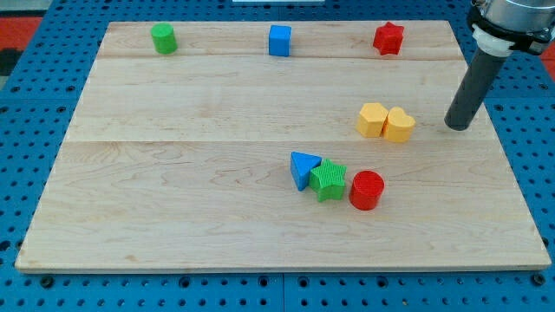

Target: Move the yellow hexagon towards the left center

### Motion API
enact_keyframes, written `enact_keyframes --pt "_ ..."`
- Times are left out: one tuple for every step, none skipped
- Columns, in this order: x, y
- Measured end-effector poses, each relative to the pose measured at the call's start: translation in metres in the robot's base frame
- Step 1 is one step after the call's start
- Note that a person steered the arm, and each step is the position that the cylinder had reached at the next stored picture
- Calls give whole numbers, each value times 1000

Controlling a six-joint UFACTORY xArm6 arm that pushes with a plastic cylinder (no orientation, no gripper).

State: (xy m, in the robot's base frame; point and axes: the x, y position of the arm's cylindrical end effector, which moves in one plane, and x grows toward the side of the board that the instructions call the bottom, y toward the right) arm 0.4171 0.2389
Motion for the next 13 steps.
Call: enact_keyframes --pt "0 0" --pt "0 -5" --pt "0 -24" --pt "2 -69" --pt "2 -119" --pt "-3 -143" --pt "-4 -123" --pt "-27 -132" --pt "-40 -155" --pt "-31 -198" --pt "-22 -168" --pt "6 -179" --pt "10 -217"
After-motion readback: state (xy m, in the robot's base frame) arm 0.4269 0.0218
